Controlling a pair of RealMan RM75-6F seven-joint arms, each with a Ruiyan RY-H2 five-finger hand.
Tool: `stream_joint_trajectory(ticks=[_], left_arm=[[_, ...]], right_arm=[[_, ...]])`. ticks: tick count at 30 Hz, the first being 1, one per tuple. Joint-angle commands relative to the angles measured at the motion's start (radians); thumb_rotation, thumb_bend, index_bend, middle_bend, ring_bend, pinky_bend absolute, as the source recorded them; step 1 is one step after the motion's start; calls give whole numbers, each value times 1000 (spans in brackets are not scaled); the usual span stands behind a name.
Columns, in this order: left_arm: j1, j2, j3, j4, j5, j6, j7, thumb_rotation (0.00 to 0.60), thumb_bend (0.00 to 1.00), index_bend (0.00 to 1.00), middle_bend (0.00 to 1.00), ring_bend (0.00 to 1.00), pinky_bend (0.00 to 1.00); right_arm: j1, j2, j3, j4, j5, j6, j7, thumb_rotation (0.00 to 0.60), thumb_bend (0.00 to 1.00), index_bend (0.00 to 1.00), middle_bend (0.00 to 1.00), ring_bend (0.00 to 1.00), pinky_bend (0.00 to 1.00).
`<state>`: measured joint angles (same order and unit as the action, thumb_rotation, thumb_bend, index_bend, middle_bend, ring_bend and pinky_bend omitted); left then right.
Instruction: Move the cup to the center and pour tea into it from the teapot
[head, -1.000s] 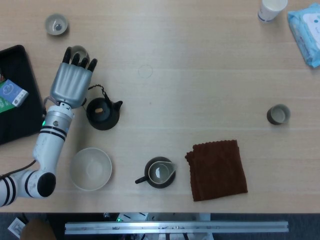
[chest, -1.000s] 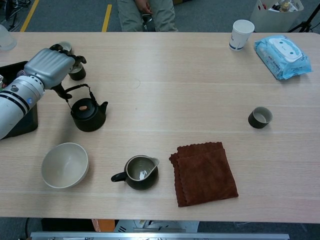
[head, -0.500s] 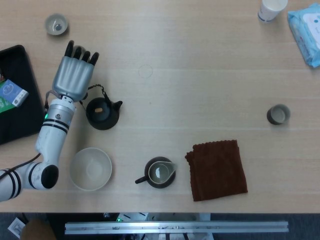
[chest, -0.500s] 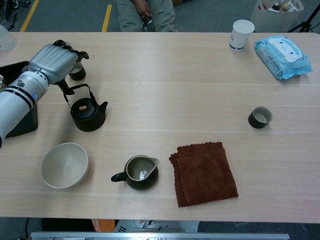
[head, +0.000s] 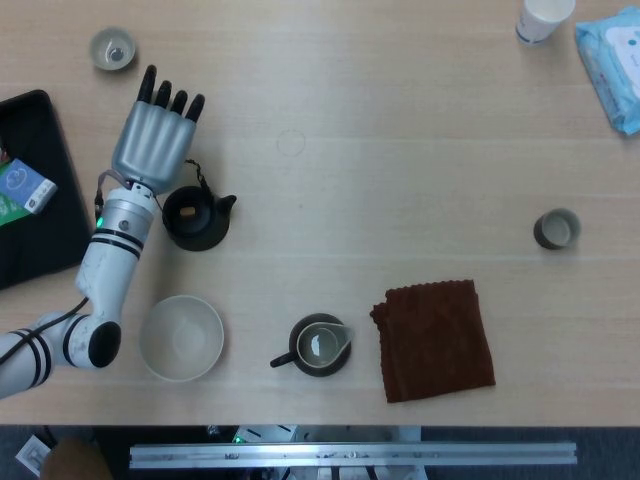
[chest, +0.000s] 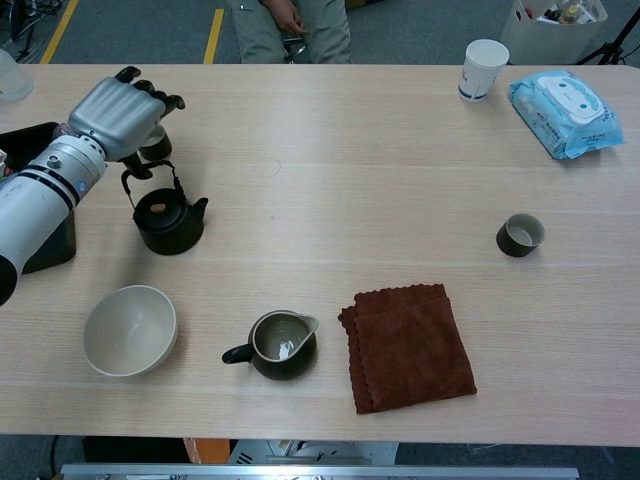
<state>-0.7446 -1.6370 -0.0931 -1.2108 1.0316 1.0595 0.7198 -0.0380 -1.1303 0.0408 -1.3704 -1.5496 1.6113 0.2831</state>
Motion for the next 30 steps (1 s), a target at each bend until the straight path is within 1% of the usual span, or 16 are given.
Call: stream_joint_trajectory(ticks=[1,4,7,13,17,21,26,27,28,30], left_arm=[[-4,-9,-9,7,14,-2,-15,600,79,147,241,159,69],[-4,-12,-11,2,23,-2,-21,600,80,147,242,159,69],[1,-1,-14,-32,14,-6,-10,600,80,147,242,159,69],[15,74,-29,-195,-73,-15,48,600,80,148,243,159,69],[25,130,-43,-300,-131,-7,59,600,79,156,249,160,69],[35,172,-58,-368,-173,2,38,600,80,182,275,170,69],[43,201,-83,-397,-226,1,-17,593,80,216,303,181,69],[45,202,-88,-396,-236,-4,-34,564,80,226,306,183,69],[47,203,-95,-394,-252,-16,-61,514,81,233,309,185,69],[50,204,-103,-389,-280,-43,-102,354,81,245,316,191,69]], right_arm=[[-2,1,0,-1,1,1,0,600,87,347,327,242,321],[-4,1,1,0,3,1,2,600,87,347,327,242,321],[-4,0,1,2,4,1,4,600,87,348,327,242,321],[-1,-3,2,9,0,-2,9,600,87,347,327,242,321],[-1,-4,2,12,-1,-1,13,600,87,348,327,242,321],[0,-7,1,16,-3,-3,17,600,87,348,327,242,321],[3,-10,1,20,-9,-2,20,600,87,347,327,242,321],[3,-10,1,21,-9,-3,21,600,87,348,327,242,321],[4,-11,1,22,-9,-3,21,600,87,348,327,242,321],[4,-12,1,24,-9,-4,23,600,88,347,327,242,321]])
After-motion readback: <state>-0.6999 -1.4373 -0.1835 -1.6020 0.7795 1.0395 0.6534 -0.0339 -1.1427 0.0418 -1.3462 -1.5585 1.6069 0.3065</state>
